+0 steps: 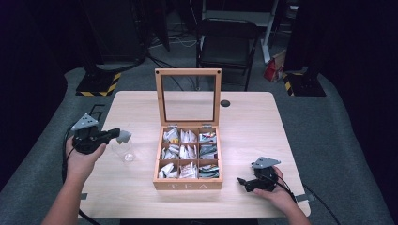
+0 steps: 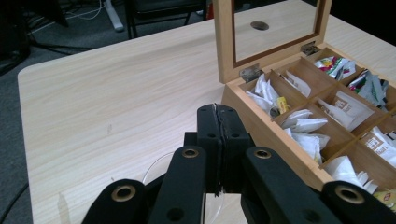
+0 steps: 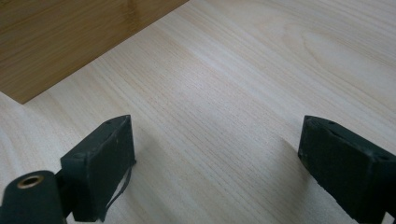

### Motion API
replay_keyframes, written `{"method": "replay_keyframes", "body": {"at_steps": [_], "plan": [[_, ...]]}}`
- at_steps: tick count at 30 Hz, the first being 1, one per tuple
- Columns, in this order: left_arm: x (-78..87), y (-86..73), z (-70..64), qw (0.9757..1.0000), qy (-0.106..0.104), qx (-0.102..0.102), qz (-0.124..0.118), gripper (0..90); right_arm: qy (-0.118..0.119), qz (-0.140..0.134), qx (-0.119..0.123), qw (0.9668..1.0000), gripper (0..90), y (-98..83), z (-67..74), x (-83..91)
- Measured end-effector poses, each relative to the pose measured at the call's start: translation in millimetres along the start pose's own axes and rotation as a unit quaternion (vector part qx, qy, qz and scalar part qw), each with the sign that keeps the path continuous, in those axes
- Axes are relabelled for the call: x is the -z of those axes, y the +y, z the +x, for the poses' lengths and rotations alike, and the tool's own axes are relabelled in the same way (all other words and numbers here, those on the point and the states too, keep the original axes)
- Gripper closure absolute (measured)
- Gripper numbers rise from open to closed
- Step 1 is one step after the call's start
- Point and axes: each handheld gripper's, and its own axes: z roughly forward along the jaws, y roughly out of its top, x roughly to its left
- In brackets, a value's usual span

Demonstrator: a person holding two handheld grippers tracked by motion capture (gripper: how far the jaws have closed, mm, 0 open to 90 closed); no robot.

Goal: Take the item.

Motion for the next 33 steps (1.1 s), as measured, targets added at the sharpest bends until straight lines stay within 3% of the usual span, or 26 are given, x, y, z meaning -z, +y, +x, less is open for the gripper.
{"method": "replay_keyframes", "body": {"at_steps": [33], "plan": [[-16.6,-27.6,18.6,0.9986,0.014,0.032,0.039,89.0,0.000,0.000,0.000,1.0000,10.0,0.0,0.0,0.0]]}}
